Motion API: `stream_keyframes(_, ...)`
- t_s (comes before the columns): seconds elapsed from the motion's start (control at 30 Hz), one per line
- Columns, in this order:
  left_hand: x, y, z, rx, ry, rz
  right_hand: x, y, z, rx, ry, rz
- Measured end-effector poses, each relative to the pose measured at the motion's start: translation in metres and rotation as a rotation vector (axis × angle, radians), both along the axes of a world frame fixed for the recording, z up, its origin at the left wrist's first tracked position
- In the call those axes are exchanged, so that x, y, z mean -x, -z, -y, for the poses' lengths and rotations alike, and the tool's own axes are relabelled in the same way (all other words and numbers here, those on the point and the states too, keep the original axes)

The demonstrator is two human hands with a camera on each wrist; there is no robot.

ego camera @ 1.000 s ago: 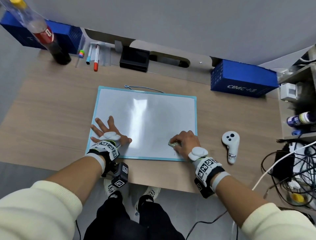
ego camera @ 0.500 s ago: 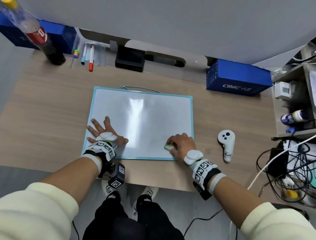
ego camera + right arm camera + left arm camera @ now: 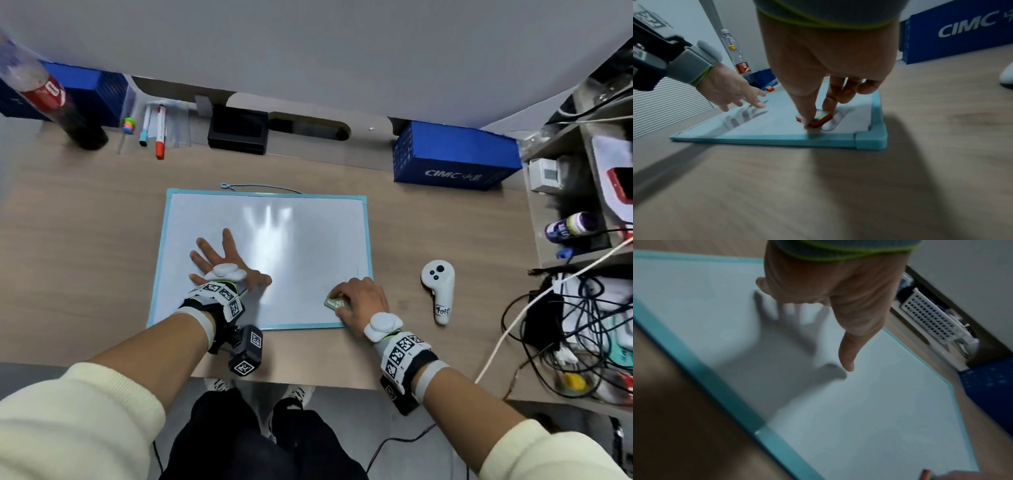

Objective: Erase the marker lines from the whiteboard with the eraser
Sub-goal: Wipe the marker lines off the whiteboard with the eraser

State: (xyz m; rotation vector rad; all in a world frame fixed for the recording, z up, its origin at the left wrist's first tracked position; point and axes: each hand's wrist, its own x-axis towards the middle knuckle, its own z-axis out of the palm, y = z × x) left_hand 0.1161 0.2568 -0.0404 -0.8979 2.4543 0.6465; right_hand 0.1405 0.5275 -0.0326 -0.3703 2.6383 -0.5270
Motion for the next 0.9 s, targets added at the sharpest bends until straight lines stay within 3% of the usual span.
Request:
stream_keyframes(0.3, 0.027, 0.013, -0.019, -0.019, 0.124, 0.045, 0.077, 0.002, -0.008, -0.047, 0.262, -0.107)
stream_keyframes(0.47, 0.027, 0.011, -0.019, -0.055, 0.120, 0.061, 0.054, -0.004, -0.017, -0.058, 0.336, -0.050)
stream_keyframes(0.57, 0.027, 0.010, -0.019, -0.063, 0.116, 0.055, 0.034, -0.007, -0.016, -0.032, 0.274, 0.019)
stream_keyframes(0.77, 0.027, 0.009, -0.019, -0.058, 0.135, 0.076, 0.062, -0.009, -0.015, -0.072, 0.354, -0.053)
stream_keyframes(0.9, 0.027, 0.008, -0.020, -0.064, 0.137, 0.083, 0.035, -0.010, -0.021, -0.087, 0.388, -0.047)
